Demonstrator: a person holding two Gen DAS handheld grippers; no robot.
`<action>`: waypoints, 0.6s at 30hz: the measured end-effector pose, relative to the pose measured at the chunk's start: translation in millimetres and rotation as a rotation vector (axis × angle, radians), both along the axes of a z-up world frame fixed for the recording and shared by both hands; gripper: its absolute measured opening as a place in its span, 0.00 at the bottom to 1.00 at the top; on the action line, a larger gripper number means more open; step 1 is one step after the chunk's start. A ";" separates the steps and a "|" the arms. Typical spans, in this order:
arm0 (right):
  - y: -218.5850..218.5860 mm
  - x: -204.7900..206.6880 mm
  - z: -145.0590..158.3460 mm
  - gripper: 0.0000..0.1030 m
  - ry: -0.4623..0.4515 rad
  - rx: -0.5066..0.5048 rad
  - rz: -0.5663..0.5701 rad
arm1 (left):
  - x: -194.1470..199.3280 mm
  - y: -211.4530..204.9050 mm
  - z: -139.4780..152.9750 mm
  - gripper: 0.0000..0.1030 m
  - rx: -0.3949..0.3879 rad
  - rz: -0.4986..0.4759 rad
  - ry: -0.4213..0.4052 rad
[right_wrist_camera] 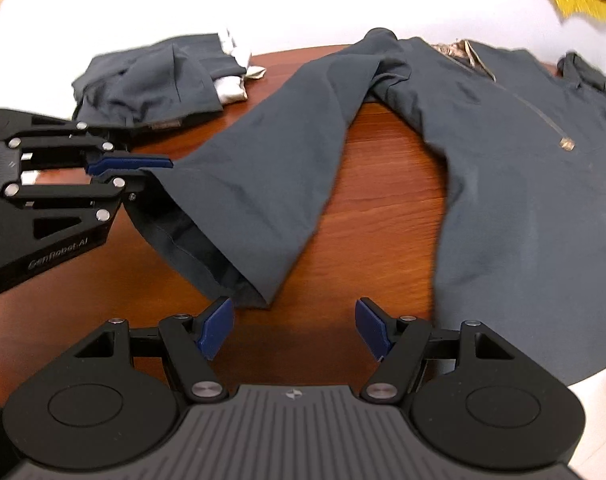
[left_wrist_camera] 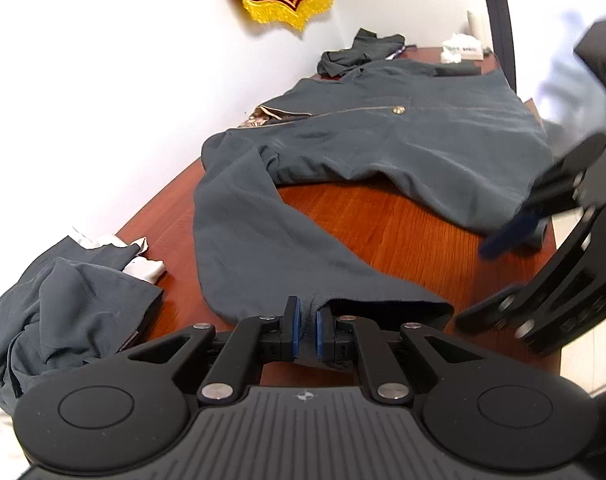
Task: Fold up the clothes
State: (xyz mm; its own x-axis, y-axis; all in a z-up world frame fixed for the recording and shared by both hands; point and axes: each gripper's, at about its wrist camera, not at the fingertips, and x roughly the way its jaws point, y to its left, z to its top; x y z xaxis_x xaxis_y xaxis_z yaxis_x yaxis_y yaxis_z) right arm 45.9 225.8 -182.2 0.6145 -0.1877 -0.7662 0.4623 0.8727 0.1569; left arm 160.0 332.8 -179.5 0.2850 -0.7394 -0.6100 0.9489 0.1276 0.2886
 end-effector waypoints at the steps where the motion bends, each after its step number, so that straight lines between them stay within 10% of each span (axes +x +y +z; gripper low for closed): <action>1: 0.8 2.9 -0.9 0.72 -0.014 0.010 -0.010 | -0.1 0.4 1.4 0.07 0.001 0.000 0.005; 6: 2.4 11.0 -6.3 0.65 -0.071 0.035 -0.083 | 2.0 1.5 8.9 0.07 -0.001 0.016 0.060; 12: -3.9 9.2 -19.1 0.38 -0.119 0.092 -0.178 | 4.3 2.0 14.2 0.07 -0.015 0.021 0.084; 14: -3.3 9.6 -19.4 0.09 -0.136 0.106 -0.171 | 3.3 5.0 15.2 0.07 -0.015 0.011 0.080; 18: 5.9 4.2 -1.0 0.07 -0.162 0.059 -0.147 | 3.8 16.9 18.9 0.07 -0.031 0.005 0.100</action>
State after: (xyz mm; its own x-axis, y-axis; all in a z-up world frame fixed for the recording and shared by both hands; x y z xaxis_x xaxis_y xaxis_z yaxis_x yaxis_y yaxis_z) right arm 50.1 231.7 -183.1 0.7001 -0.2421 -0.6718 0.5481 0.7852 0.2883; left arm 163.8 349.7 -160.6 0.2272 -0.7569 -0.6128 0.9722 0.1396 0.1880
